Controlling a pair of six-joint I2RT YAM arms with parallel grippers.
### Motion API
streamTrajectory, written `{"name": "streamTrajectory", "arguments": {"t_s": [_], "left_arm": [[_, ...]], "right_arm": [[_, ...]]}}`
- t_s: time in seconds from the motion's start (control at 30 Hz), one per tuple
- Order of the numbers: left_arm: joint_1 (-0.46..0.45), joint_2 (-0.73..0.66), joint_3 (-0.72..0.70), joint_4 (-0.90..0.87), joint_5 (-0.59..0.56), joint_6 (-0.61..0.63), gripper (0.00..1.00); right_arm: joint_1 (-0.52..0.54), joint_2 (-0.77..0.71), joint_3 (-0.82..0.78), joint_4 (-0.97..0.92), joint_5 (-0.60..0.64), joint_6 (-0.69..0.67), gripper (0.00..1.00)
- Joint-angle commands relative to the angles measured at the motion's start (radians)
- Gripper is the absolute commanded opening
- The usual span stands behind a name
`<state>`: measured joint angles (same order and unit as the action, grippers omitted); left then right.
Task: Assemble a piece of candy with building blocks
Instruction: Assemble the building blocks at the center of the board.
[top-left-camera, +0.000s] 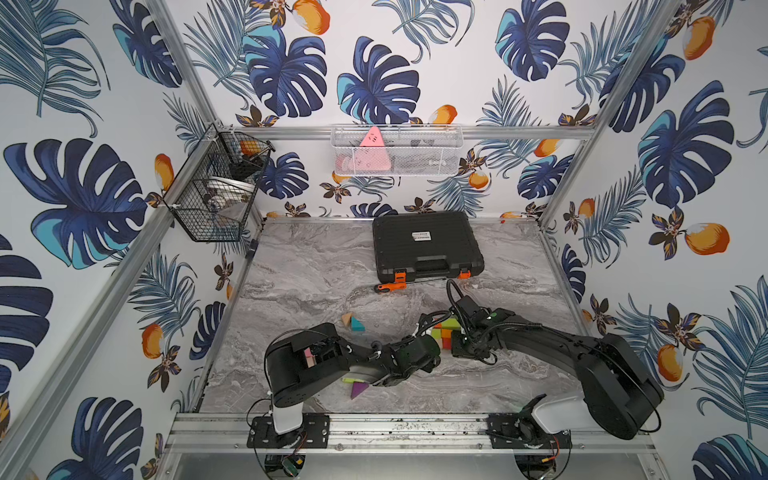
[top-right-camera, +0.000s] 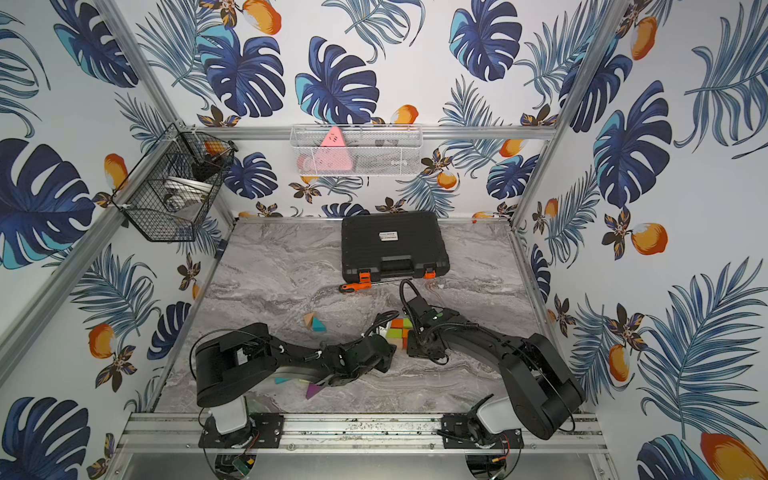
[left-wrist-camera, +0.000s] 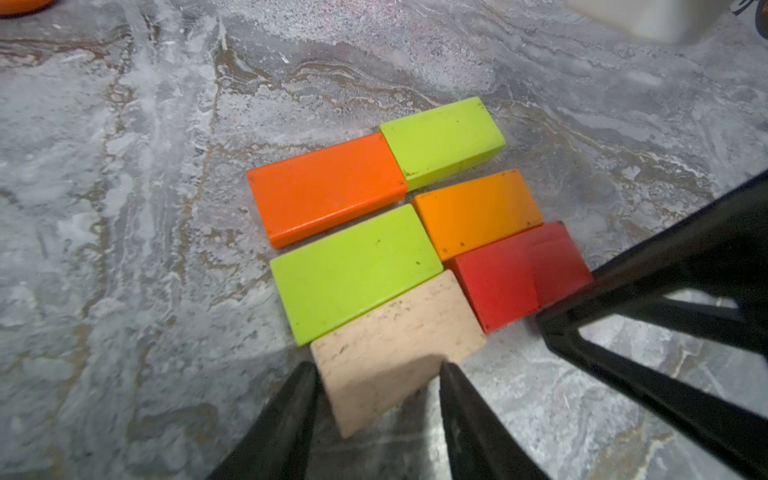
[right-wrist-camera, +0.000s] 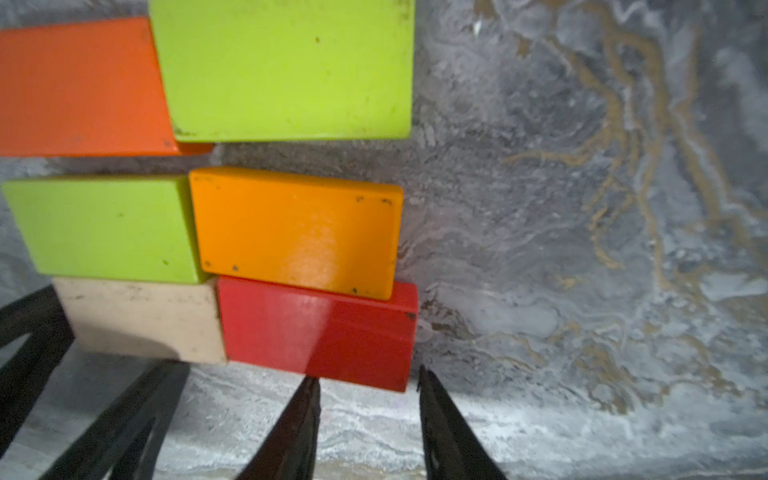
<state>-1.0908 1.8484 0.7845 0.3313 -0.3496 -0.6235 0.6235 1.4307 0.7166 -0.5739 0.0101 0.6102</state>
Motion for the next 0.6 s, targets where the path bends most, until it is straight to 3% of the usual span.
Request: {"name": "streamTrajectory", "arguments": {"t_s": [0.0,0.57], "left_arm": [[0.003,0.032,-0.015,-0.277,0.056,-0.013,0.53],[0.002,-0.022,-0.048,-0.229,0.117,0.023,0.55]], "right_arm": [[0.002,-0.004,-0.001,0.005,0.004,0.007,0.42],[0.001,-0.032,0.001,0.006,-0.009,-0.005,0.43]]}}
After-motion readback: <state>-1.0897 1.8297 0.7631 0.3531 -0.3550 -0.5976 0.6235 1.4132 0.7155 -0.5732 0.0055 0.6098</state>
